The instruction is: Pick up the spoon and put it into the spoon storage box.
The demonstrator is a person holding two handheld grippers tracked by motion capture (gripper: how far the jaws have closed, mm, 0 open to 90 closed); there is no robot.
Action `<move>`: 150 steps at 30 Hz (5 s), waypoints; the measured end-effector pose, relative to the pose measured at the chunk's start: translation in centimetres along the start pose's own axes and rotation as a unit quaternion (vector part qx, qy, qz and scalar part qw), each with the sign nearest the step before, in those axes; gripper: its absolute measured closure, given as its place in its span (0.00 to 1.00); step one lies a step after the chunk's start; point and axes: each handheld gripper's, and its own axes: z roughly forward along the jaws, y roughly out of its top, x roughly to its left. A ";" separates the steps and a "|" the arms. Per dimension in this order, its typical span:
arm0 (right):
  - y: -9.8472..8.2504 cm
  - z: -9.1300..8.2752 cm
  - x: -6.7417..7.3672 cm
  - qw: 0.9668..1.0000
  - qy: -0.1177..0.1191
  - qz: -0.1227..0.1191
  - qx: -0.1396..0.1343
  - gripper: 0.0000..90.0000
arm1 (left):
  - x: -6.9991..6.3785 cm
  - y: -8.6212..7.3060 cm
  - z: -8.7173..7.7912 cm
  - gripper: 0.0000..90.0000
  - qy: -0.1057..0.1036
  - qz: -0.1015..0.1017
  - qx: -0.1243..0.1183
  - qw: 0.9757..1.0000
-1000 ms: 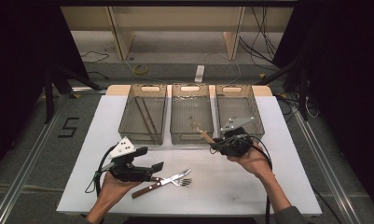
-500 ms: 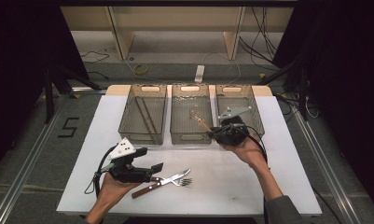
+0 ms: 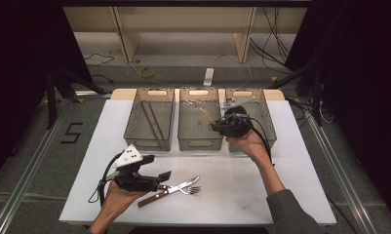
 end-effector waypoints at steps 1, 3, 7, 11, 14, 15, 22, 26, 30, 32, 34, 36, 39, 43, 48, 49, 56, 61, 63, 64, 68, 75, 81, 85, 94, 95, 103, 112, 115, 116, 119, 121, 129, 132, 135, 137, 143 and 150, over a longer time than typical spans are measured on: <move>0.2 0.2 0.0 1.000 -0.001 -0.003 0.002 0.84 | 0.0 0.0 0.0 0.17 0.001 0.001 0.000 1.000; 0.6 0.7 -0.1 1.000 -0.002 0.000 0.006 0.84 | 0.0 0.0 0.0 0.17 0.001 0.003 0.001 1.000; 1.2 1.6 -0.2 1.000 -0.010 0.003 0.014 0.84 | -0.2 0.0 0.1 0.17 0.000 0.004 0.003 1.000; 1.8 2.4 -0.3 1.000 -0.016 0.010 0.018 0.84 | -0.2 0.0 0.1 0.17 -0.001 0.005 0.002 1.000; 2.0 2.8 -0.3 1.000 -0.019 0.017 0.017 0.84 | -0.3 0.0 0.1 0.17 -0.001 0.006 0.001 1.000; 2.0 2.8 -0.3 1.000 -0.019 0.017 0.017 0.84 | -0.3 0.0 0.1 0.17 -0.002 0.005 0.001 1.000; 2.0 3.7 -0.4 0.999 -0.020 0.033 0.017 0.84 | -0.5 0.0 0.2 0.17 -0.003 0.009 0.004 1.000; 2.2 4.2 -0.5 0.999 -0.022 0.035 0.023 0.83 | -0.5 0.0 0.2 0.17 -0.003 0.009 0.005 1.000; 2.3 4.4 -0.5 0.999 -0.023 0.037 0.029 0.83 | -0.5 0.0 0.2 0.17 -0.003 0.010 0.005 1.000; 2.3 4.6 -0.4 0.999 -0.024 0.037 0.031 0.83 | -0.5 0.0 0.2 0.17 -0.003 0.009 0.004 1.000; 2.2 4.8 -0.4 0.998 -0.024 0.039 0.033 0.83 | -0.5 0.0 0.2 0.17 -0.003 0.010 0.006 1.000; 2.2 5.0 -0.4 0.998 -0.025 0.041 0.038 0.83 | -0.5 0.0 0.2 0.17 -0.003 0.011 0.008 1.000; 2.0 5.4 -0.6 0.998 -0.024 0.046 0.041 0.83 | -0.5 0.0 0.2 0.17 -0.003 0.011 0.009 1.000; 1.8 6.1 -0.6 0.997 -0.008 0.056 0.056 0.69 | -0.4 0.0 0.2 0.17 -0.004 0.010 0.009 1.000; 1.8 6.4 -0.3 0.996 -0.004 0.053 0.072 0.57 | -0.4 0.0 0.2 0.17 -0.003 0.009 0.009 1.000; 1.7 6.2 -0.3 0.996 -0.012 0.043 0.075 0.56 | -0.4 0.0 0.2 0.17 -0.004 0.009 0.009 1.000; 1.8 4.5 -0.2 0.998 -0.012 0.035 0.059 0.48 | -0.4 0.0 0.3 0.17 -0.006 0.009 0.014 1.000; 1.5 3.0 0.3 0.999 -0.006 0.027 0.046 0.42 | -0.4 0.0 0.3 0.17 -0.007 0.009 0.016 1.000; 1.3 2.5 0.5 0.999 -0.002 0.022 0.043 0.41 | -0.4 0.0 0.3 0.17 -0.007 0.009 0.017 1.000; 1.3 2.5 0.5 0.999 -0.002 0.022 0.043 0.41 | -0.4 0.0 0.3 0.17 -0.007 0.009 0.017 1.000; 0.5 1.1 1.1 0.999 0.003 0.005 0.037 0.38 | -0.4 -0.1 0.5 0.17 -0.007 0.010 0.021 1.000; -1.1 -0.5 1.5 1.000 -0.004 -0.012 0.028 0.37 | -0.5 -0.1 0.7 0.17 -0.010 0.010 0.030 0.999; -2.8 -1.9 1.8 1.000 -0.010 -0.014 0.020 0.34 | -0.5 -0.1 0.8 0.17 -0.010 0.010 0.032 0.999; -3.9 -2.9 1.9 1.000 -0.009 -0.008 0.009 0.33 | -0.5 -0.2 0.9 0.17 -0.011 0.014 0.038 0.999; -6.4 -5.6 2.9 1.000 0.015 0.001 -0.011 0.31 | -0.6 -0.2 1.0 0.17 -0.009 0.017 0.039 0.999; -6.7 -5.8 3.0 1.000 0.016 0.001 -0.013 0.31 | -0.6 -0.2 1.0 0.17 -0.007 0.021 0.042 0.999; -8.7 -7.3 3.5 0.999 0.020 0.013 -0.031 0.31 | -0.7 -0.2 1.2 0.17 -0.003 0.027 0.057 0.998; -10.9 -8.0 3.4 0.998 0.029 0.030 -0.045 0.30 | -0.7 -0.2 1.4 0.17 -0.005 0.031 0.070 0.997; -11.5 -8.2 3.4 0.998 0.030 0.037 -0.050 0.29 | -0.9 -0.2 1.5 0.17 -0.006 0.033 0.078 0.996; -11.9 -8.2 3.5 0.997 0.032 0.041 -0.053 0.29 | -0.9 -0.3 1.5 0.17 -0.005 0.035 0.080 0.996; -12.2 -8.1 3.6 0.997 0.032 0.039 -0.051 0.29 | -0.8 -0.3 1.7 0.17 -0.008 0.036 0.089 0.995; -12.4 -8.1 3.6 0.997 0.036 0.044 -0.051 0.29 | -0.8 -0.3 1.7 0.17 -0.011 0.034 0.097 0.995; -13.2 -8.0 4.0 0.997 0.042 0.048 -0.046 0.28 | -1.1 -0.6 2.4 0.17 -0.012 0.051 0.142 0.988; -13.5 -8.0 4.1 0.997 0.044 0.045 -0.045 0.27 | -1.2 -0.8 2.7 0.17 -0.009 0.061 0.163 0.985; -13.6 -8.1 4.2 0.997 0.042 0.044 -0.045 0.27 | -1.3 -0.8 2.8 0.17 -0.009 0.065 0.173 0.983; -13.8 -8.2 4.2 0.997 0.041 0.047 -0.046 0.27 | -1.3 -0.9 2.9 0.17 -0.010 0.066 0.181 0.981; -14.0 -8.1 4.4 0.997 0.041 0.047 -0.045 0.27 | -1.2 -1.1 3.0 0.18 -0.005 0.067 0.206 0.976; -14.2 -8.1 4.5 0.997 0.043 0.046 -0.041 0.27 | -1.3 -1.3 3.3 0.18 -0.005 0.067 0.240 0.969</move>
